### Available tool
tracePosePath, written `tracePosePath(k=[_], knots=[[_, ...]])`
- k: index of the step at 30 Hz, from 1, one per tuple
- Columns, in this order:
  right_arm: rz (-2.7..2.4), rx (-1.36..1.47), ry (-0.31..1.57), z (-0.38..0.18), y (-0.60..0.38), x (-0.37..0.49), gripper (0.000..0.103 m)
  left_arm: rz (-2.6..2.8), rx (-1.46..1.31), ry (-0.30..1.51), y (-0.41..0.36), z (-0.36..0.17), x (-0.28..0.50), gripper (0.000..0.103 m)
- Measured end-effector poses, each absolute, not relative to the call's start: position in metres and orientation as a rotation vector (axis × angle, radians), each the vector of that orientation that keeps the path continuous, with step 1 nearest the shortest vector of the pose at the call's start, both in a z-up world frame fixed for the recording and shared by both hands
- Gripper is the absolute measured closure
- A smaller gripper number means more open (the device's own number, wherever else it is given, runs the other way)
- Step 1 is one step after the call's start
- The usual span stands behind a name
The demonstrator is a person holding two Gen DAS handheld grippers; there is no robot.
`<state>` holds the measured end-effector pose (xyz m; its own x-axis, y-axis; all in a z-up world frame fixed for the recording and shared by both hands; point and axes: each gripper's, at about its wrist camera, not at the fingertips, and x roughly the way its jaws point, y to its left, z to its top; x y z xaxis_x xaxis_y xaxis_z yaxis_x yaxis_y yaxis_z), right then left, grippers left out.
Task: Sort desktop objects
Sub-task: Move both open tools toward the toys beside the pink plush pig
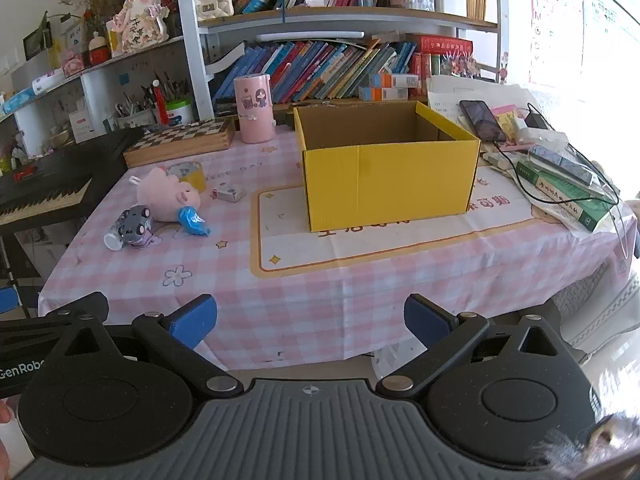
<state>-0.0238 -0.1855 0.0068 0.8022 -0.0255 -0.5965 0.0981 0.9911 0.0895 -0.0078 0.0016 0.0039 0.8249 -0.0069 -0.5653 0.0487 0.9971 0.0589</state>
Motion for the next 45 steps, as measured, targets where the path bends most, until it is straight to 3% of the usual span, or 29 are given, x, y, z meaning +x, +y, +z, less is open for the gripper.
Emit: tracePosePath(k=[45], knots=[[-0.031, 0.075, 0.643, 0.006, -0.134, -0.017, 0.002, 0.013, 0.047, 0.595, 0.053, 0.003, -0.009, 0.000]])
